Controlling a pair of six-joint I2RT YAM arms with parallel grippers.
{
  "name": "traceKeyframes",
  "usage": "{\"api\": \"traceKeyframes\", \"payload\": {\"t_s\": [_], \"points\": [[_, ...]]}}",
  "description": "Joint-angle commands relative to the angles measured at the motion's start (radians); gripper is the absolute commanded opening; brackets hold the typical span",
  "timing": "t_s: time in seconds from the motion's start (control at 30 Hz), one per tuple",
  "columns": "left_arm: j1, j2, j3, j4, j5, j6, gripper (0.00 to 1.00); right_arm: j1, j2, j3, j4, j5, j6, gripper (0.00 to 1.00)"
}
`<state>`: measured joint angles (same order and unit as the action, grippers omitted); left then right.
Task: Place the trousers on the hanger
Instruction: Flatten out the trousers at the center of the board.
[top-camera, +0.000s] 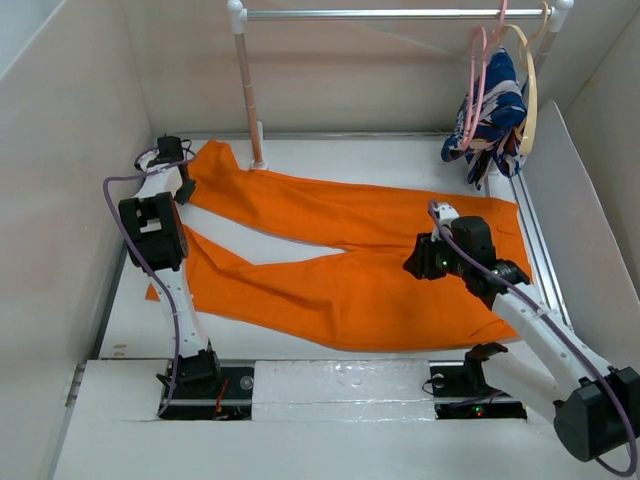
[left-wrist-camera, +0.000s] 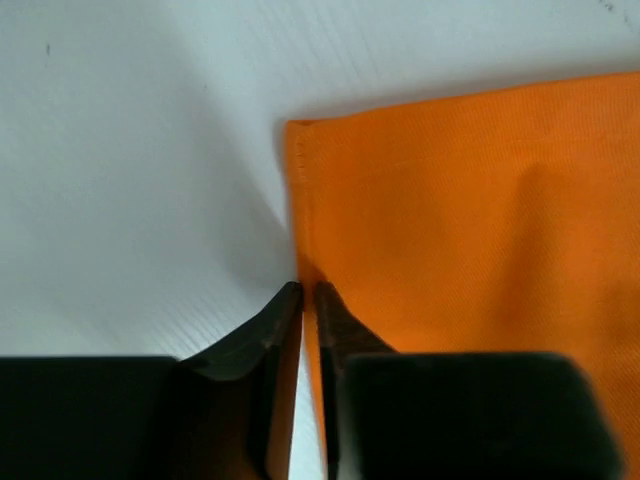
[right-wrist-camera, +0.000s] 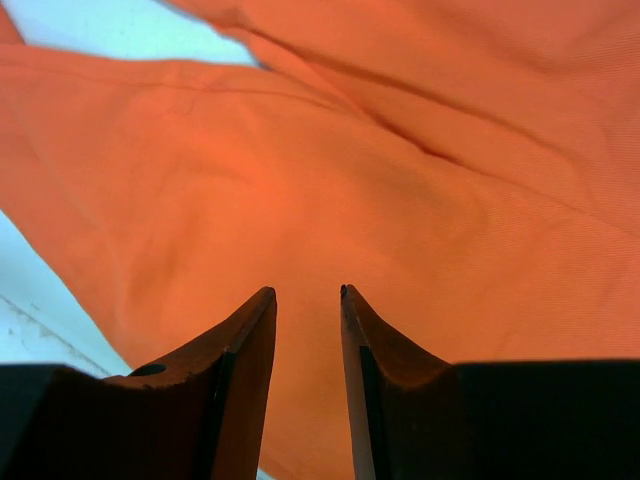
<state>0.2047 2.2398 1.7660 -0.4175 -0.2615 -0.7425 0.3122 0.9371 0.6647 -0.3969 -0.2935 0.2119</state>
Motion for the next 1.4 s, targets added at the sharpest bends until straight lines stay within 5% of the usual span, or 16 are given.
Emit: {"api": "traceKeyframes", "payload": {"t_s": [0.0,0.03,0.23,0.53,0.63,0.67,0.8,0.9,0.93,1.03,1.1,1.17,1.37], "points": [[0.005,0.021,0.052,-0.05,-0.031,0.055,0.07,0.104,0.002,0.082,-0.011,0.071,0.026,0.38],[0.005,0.023,0.059,-0.059,-0.039,0.071,0.0,0.128,0.011,0.093,-0.023,0.086,0.027,0.38],[0.005,-0.035,-0.032,-0.058,-0.139,0.078,0.0,0.289,0.026,0.115,-0.034,0.143,0.064,0.39],[0.005,-0.328,-0.318,-0.046,-0.278,0.011,0.02,0.332,0.074,0.111,-0.007,0.102,0.026,0.42],[0.005,-0.374,-0.288,-0.081,-0.274,0.046,0.7,0.332,0.089,0.127,0.004,0.061,-0.015,0.46],[0.005,-0.411,-0.29,-0.079,-0.256,0.055,0.8,0.332,0.097,0.131,-0.003,0.051,-0.026,0.47],[0.005,-0.572,-0.358,-0.087,-0.251,0.061,0.85,0.352,0.111,0.154,-0.036,0.031,-0.084,0.46],[0.005,-0.715,-0.486,-0.095,-0.234,0.058,0.78,0.378,0.08,0.141,-0.039,0.033,-0.109,0.18],[0.005,-0.745,-0.569,-0.096,-0.222,0.06,0.76,0.378,0.072,0.13,-0.045,0.031,-0.114,0.0],[-0.005,-0.856,-0.739,-0.063,-0.148,0.052,0.76,0.378,0.037,0.113,-0.057,0.025,-0.126,0.0],[-0.048,-0.911,-0.798,-0.044,-0.101,0.029,0.77,0.378,0.009,0.107,-0.057,0.027,-0.132,0.09],[-0.08,-0.951,-0.867,0.041,-0.014,0.014,0.77,0.378,-0.004,0.104,-0.086,0.033,-0.15,0.43],[-0.08,-0.877,-0.884,0.149,0.047,0.017,0.77,0.378,-0.034,0.107,-0.149,0.054,-0.175,0.48]]}}
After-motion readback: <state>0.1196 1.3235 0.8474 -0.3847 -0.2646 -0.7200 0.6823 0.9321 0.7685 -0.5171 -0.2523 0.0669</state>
